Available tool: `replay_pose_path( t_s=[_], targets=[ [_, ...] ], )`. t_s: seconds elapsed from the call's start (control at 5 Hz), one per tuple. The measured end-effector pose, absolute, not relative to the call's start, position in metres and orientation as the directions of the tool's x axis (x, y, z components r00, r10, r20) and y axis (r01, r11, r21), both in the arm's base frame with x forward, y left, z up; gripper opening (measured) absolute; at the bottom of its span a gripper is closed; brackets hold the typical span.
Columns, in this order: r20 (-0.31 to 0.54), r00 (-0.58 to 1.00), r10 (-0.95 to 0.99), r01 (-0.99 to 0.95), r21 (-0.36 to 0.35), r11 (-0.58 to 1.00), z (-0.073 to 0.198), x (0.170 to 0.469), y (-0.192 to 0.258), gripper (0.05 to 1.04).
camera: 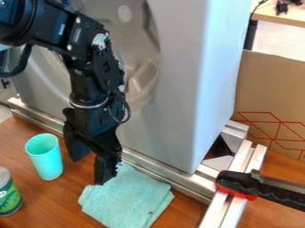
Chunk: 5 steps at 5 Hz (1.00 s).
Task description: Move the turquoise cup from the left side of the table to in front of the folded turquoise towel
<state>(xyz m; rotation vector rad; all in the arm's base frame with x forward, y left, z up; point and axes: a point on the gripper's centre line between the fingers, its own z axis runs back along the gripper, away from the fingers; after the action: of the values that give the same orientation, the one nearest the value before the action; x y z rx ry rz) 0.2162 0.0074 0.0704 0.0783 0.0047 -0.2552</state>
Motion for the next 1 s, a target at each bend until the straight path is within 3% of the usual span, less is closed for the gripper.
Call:
replay_pose_path(
  t_s=[0.2,0.4,0.6,1.0],
  targets=[
    [-0.028,0.965,-0.260,0.261,0.070,0.963,0.067,0.214,0.008,1.000],
    [-0.002,0.961,-0.275,0.275,0.050,0.960,0.073,0.219,0.041,1.000],
    [0.020,0.967,-0.254,0.251,0.096,0.963,0.078,0.227,0.064,1.000],
    [-0.019,0.977,-0.211,0.211,0.171,0.962,0.069,0.226,0.098,1.000]
  ],
)
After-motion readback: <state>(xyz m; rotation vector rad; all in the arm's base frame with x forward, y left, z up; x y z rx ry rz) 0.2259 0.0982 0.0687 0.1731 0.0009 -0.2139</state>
